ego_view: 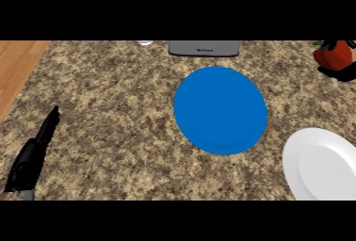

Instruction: Pick the bell pepper from the plate and place it in the plate

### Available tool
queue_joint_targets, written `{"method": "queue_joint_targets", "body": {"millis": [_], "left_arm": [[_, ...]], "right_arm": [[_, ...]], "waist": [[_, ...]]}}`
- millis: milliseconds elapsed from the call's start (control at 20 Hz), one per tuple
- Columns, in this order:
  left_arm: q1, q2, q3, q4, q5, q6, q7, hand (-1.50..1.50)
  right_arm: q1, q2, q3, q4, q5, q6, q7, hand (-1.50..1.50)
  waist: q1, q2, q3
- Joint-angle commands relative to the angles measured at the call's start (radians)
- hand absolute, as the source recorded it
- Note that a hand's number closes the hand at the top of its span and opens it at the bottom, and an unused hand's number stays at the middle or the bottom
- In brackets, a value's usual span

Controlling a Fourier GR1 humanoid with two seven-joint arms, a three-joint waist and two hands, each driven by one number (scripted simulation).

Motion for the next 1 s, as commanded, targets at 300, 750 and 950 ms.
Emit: {"method": "queue_joint_targets", "body": {"millis": [300, 750, 950], "left_arm": [[0.052, -0.015, 0.016, -0.012, -0.025, 0.024, -0.007, 0.0], [0.054, -0.03, 0.019, -0.024, -0.017, -0.001, -0.01, 0.0], [-0.009, -0.04, 0.016, 0.022, -0.044, 0.017, 0.0, 0.0]], "right_arm": [[0.013, 0.202, 0.069, -0.177, -0.035, 0.161, 0.119, 1.5], [0.056, 0.359, 0.2, -0.323, 0.063, 0.152, 0.359, 1.5], [0.108, 0.47, 0.241, -0.312, 0.11, 0.076, 0.414, 1.5]], "waist": [[-0.038, -0.015, -0.002], [-0.03, -0.009, -0.001], [-0.027, -0.005, -0.001]]}}
